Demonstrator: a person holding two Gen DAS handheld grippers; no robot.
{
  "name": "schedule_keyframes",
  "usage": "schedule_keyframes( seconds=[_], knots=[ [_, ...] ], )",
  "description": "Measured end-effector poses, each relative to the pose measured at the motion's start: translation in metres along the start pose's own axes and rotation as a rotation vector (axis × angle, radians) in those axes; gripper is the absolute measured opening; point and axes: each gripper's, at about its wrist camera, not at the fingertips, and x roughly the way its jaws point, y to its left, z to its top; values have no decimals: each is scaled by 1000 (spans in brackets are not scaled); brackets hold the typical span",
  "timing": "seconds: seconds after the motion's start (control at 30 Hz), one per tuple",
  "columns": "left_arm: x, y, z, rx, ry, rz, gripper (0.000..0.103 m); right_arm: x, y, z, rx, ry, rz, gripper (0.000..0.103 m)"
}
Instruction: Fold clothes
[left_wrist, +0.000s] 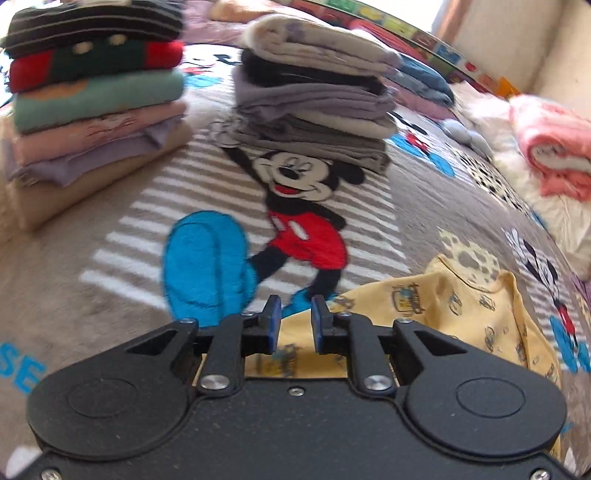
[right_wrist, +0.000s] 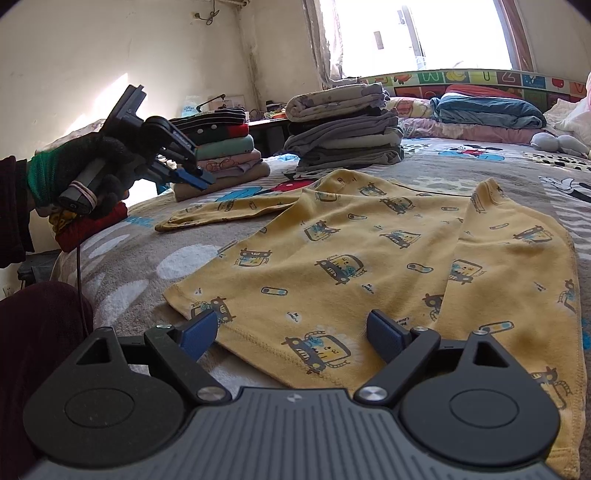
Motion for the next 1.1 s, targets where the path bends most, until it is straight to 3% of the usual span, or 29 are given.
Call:
schedule_keyframes(
  seconds=[0.13,0.33,0.5,0.6,0.63,0.7,0.8,0.87,0.9,1.0,1.03,1.1],
  knots=[
    [28,-35,16,144,21,-94,24,1,-1,0,8,1,8,89],
    [70,-62,32,284,89,-168,24,2,-5,0,24,-1,27,91],
    [102,-49,32,270,205,-213,30,2,-7,0,38,-4,42,91],
    [100,-41,28,249,208,-246,30,2,-8,0,44,-6,50,92],
    [98,-41,28,252,201,-250,24,2,-8,0,46,-7,52,92],
    [92,-44,25,287,177,-247,3,1,-9,-1,49,-9,57,93],
    [74,-57,23,404,77,-190,1,1,-10,0,53,-11,62,93],
    [59,-68,17,528,-39,-114,1,1,-10,0,53,-11,62,93],
    [59,-71,13,566,-58,-78,2,1,-10,0,53,-11,61,93],
    [77,-73,6,590,8,-7,8,2,-10,-1,52,-10,60,93],
    [79,-73,10,563,24,-24,20,2,-10,-1,52,-10,60,93],
    [79,-72,23,480,13,-71,22,1,-10,-1,52,-11,60,93]
  ],
)
